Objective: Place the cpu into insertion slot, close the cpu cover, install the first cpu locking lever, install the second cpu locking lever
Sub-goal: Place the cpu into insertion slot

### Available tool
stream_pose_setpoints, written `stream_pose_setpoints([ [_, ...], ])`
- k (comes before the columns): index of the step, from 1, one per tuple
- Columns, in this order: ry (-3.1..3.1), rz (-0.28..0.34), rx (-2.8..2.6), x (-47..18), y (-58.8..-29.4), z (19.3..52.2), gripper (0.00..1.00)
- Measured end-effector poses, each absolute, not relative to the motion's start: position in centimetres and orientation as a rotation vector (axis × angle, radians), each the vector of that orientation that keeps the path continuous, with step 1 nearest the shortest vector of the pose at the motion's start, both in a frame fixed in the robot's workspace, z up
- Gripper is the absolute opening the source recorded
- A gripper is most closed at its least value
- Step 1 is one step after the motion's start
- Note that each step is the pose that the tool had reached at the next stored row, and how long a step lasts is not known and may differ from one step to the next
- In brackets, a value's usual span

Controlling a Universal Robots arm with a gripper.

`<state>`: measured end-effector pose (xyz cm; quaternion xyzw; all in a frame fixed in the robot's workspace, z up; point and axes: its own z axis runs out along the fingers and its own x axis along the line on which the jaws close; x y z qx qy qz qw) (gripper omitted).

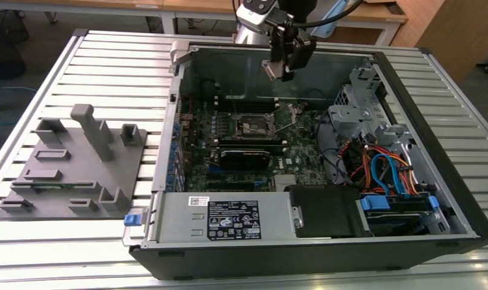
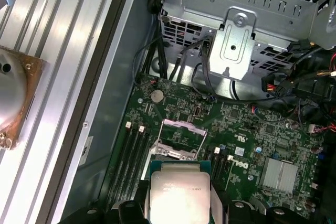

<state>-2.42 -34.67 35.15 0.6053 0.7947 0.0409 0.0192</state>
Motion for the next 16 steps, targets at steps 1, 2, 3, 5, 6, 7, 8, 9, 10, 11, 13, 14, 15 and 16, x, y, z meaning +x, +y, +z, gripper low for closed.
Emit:
stream_pose_setpoints([
  [1, 2.465, 0.127, 1.880, -2.42, -34.67, 35.15, 0.54],
  [2, 2.464, 0.127, 1.882, -2.42, -34.67, 35.15, 0.54],
  [3, 2.462, 0.127, 1.885, -2.42, -34.67, 35.15, 0.54],
  [5, 2.456, 0.127, 1.891, -2.42, -34.67, 35.15, 0.54],
  [6, 2.454, 0.127, 1.895, -2.42, -34.67, 35.15, 0.54],
  [7, 2.451, 0.127, 1.898, -2.42, -34.67, 35.15, 0.54],
  [8, 2.448, 0.126, 1.902, -2.42, -34.67, 35.15, 0.54],
  [9, 2.445, 0.126, 1.906, -2.42, -34.67, 35.15, 0.54],
  [10, 2.441, 0.126, 1.910, -2.42, -34.67, 35.15, 0.54],
  [11, 2.437, 0.126, 1.914, -2.42, -34.67, 35.15, 0.54],
  [13, 2.430, 0.126, 1.923, -2.42, -34.67, 35.15, 0.54],
  [14, 2.427, 0.126, 1.927, -2.42, -34.67, 35.15, 0.54],
  [15, 2.423, 0.126, 1.931, -2.42, -34.67, 35.15, 0.54],
  [16, 2.420, 0.125, 1.936, -2.42, -34.67, 35.15, 0.54],
])
